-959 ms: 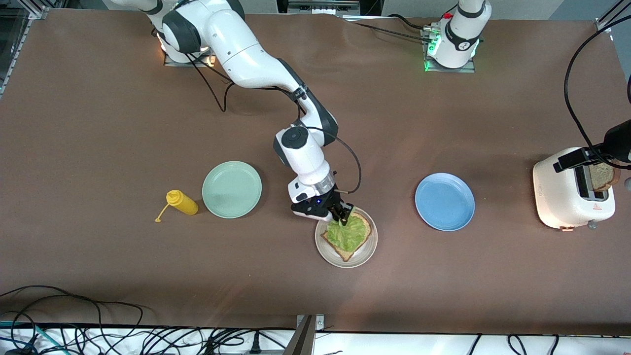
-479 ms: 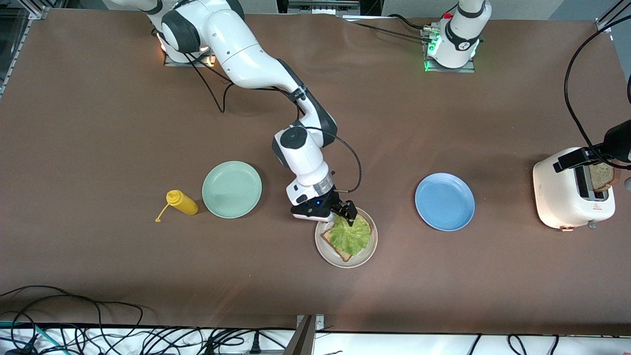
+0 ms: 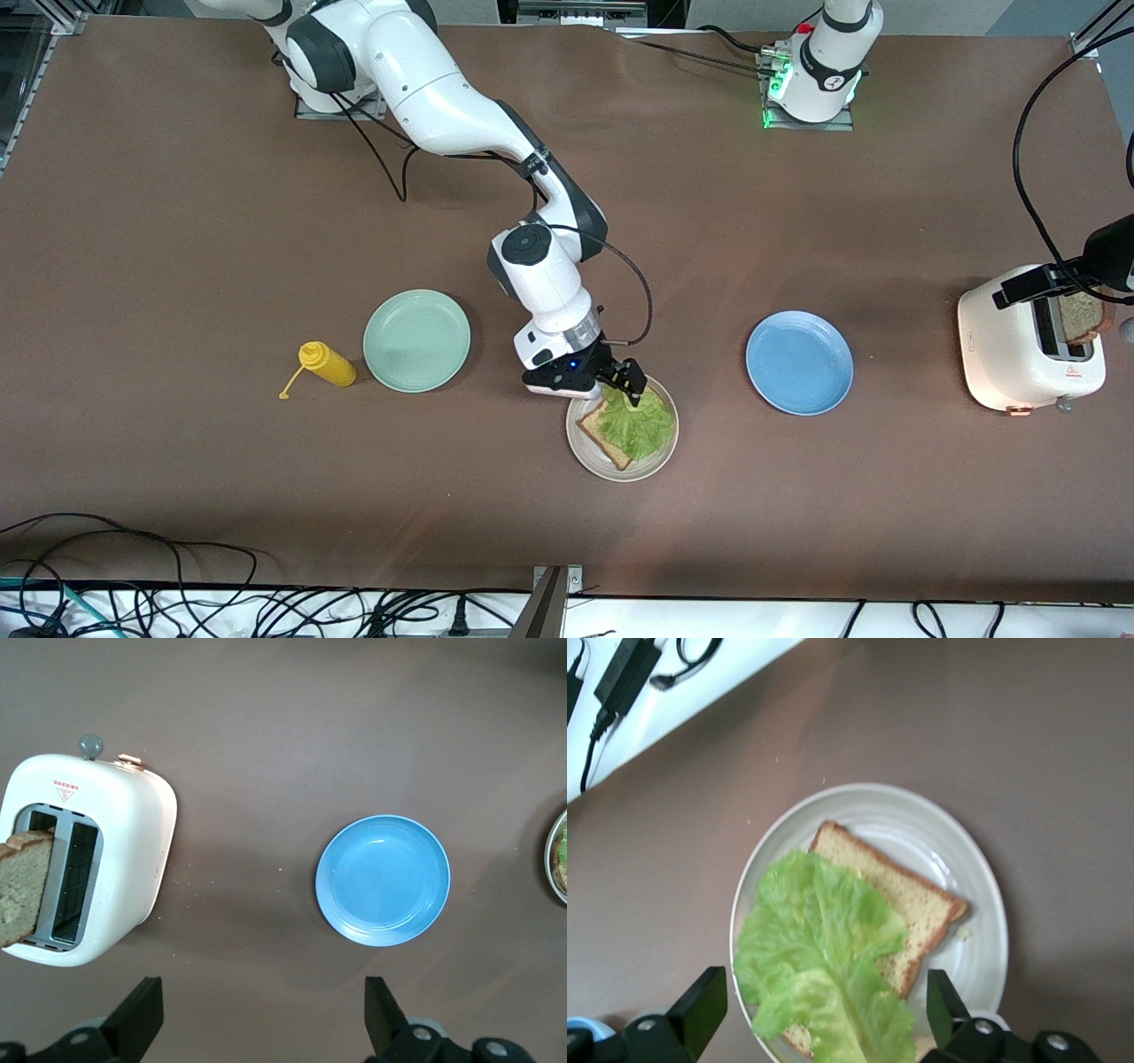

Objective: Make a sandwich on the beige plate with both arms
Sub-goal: 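Raise the right gripper and move it toward the yellow squeeze bottle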

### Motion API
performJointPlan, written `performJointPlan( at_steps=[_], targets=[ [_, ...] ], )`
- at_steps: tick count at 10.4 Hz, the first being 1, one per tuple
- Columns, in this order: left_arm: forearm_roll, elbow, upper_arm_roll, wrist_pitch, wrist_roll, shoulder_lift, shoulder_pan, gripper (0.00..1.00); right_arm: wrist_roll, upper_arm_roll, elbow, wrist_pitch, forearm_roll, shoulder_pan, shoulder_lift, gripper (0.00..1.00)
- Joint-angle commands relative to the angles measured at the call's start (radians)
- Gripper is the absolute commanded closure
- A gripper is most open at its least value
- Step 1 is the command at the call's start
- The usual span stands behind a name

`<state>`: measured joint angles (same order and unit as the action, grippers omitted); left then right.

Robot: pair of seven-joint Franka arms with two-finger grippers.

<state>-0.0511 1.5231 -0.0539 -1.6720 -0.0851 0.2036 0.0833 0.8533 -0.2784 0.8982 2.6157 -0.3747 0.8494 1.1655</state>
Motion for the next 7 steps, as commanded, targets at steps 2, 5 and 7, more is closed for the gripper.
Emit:
performJointPlan(
  at_steps=[2, 5, 7],
  targets=[
    [0.016, 0.012, 0.005, 0.011, 0.012, -0.018, 0.001, 0.00, -0.173, 0.064, 0.231, -0.120, -0.016, -0.070, -0.229, 0.00],
    [0.016, 0.012, 0.005, 0.011, 0.010, -0.017, 0.001, 0.00, -0.452, 0.077, 0.402, -0.313, -0.021, -0.139, -0.407, 0.00],
    [0.016, 0.014, 0.005, 0.011, 0.008, -0.017, -0.002, 0.00, -0.602, 0.080, 0.482, -0.411, -0.018, -0.197, -0.501, 0.00]
  ],
)
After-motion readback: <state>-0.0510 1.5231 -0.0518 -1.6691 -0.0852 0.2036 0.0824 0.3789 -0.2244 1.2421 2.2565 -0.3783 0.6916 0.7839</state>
